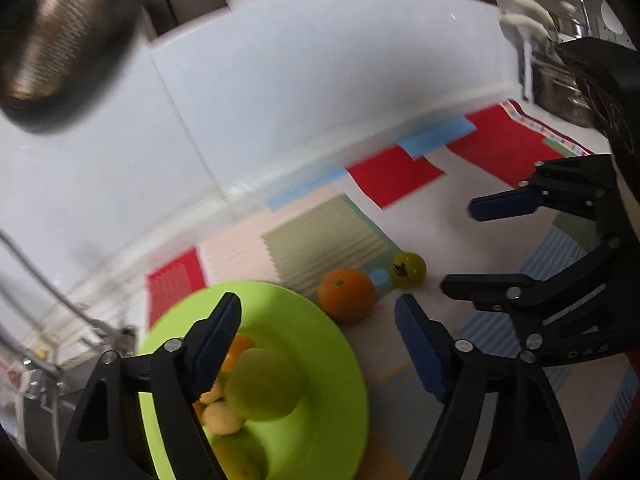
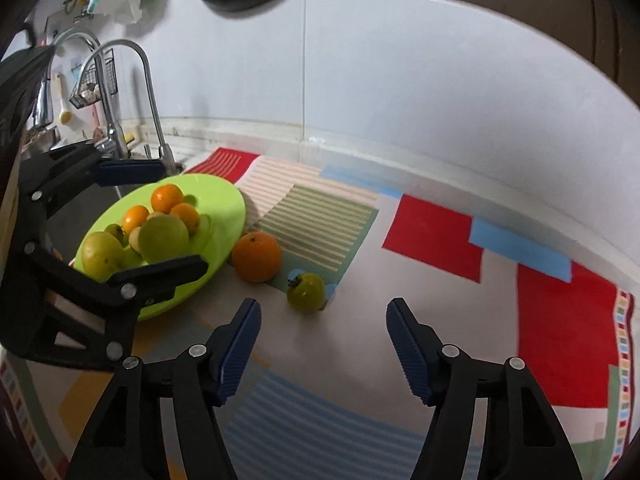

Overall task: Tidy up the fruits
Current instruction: 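Grasp the last orange with the left tool while the right tool grasps a green tomato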

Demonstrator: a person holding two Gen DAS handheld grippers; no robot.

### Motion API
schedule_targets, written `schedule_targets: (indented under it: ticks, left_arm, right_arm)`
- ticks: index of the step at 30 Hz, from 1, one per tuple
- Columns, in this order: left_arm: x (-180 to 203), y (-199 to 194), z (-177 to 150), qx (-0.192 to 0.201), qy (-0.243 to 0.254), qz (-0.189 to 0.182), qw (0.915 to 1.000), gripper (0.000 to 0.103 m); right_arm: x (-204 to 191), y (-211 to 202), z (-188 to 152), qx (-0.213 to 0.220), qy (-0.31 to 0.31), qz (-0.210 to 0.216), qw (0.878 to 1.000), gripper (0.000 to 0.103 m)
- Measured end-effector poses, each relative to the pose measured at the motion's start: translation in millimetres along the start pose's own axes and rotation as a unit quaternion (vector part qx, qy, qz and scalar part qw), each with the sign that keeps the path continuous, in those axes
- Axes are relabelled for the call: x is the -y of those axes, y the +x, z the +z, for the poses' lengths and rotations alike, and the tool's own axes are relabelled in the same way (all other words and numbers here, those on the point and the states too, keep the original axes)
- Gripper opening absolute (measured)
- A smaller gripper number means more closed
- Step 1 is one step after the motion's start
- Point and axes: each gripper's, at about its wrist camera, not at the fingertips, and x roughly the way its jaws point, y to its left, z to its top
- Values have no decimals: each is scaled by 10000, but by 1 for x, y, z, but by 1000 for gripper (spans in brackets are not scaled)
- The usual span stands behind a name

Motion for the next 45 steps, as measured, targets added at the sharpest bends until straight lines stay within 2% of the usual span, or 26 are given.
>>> schedule_targets:
  ticks: [3,10,17,21,32,36,45]
  left_arm:
    - [-4,15,6,-275,7,-328,9991,70]
    - [-6,37,18,-493,200,-636,9966,62]
    - [-4,57,22,-744,371,-875,9927,50]
    - [-2,62,23,-813,331,-1058,9905,41]
    - [9,64,20,-755,366,-730,9938,40]
    - [7,56,20,-696,56,-866,9938,40]
    - [10,5,12,-206,-501,-540,9971,40]
  right_arm:
    - [3,15,1,-148,72,199,9997,60]
    - [8,36,3,-295,228,496,9981,50]
    - [10,46,5,-351,360,635,9967,40]
    - [12,49,6,-398,505,751,9951,29]
    - [26,31,-3,-337,970,417,9938,29]
    - [26,21,-5,-253,1117,329,9929,29]
    - [18,-12,-5,9,1241,314,9918,29]
